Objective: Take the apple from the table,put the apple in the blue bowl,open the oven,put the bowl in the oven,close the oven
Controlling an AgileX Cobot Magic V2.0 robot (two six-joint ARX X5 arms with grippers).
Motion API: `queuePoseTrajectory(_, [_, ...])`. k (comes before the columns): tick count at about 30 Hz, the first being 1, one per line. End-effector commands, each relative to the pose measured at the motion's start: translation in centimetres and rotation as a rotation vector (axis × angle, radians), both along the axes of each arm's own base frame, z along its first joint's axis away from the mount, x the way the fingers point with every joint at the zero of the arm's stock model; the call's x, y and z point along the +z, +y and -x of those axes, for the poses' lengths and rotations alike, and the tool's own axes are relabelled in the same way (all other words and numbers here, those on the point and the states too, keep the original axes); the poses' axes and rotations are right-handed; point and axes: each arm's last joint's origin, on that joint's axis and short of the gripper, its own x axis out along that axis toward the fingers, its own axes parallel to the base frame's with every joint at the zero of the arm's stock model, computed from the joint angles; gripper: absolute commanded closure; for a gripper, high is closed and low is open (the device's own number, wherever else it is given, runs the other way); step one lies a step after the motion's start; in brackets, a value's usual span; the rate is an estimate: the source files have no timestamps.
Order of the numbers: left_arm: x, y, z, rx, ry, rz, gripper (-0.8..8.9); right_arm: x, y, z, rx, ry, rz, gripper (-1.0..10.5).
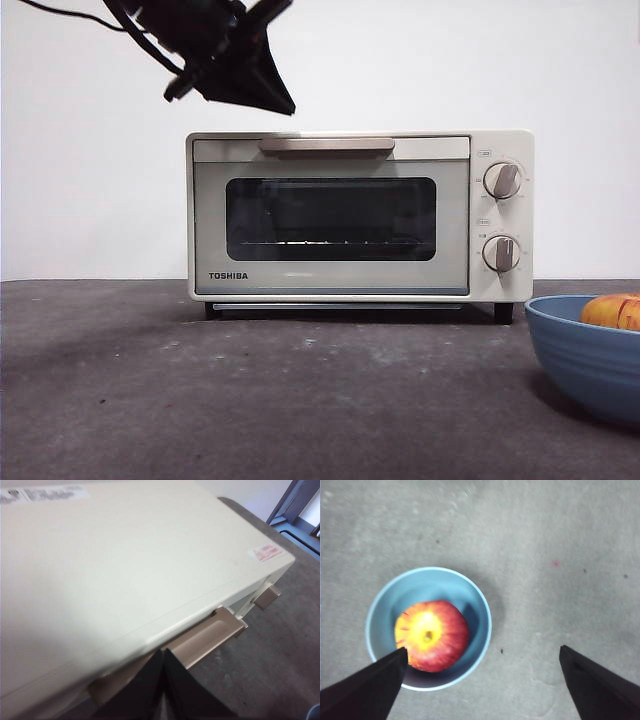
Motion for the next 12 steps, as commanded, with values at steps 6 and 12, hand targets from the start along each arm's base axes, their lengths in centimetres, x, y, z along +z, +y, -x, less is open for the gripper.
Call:
queuePoseTrajectory(6, [-1.5,-1.3,-1.4,-0.019,-0.008,-0.017,8.07,0.2,0.1,-0.1,-0.008,-0.008,-0.011,4.7])
queuePoseTrajectory(12, [-2.9,-2.3,-1.6,-0.042,0.032,-0.040,8.07,0.2,0.1,-0.1,-0.009,-0.008,-0.012,4.7])
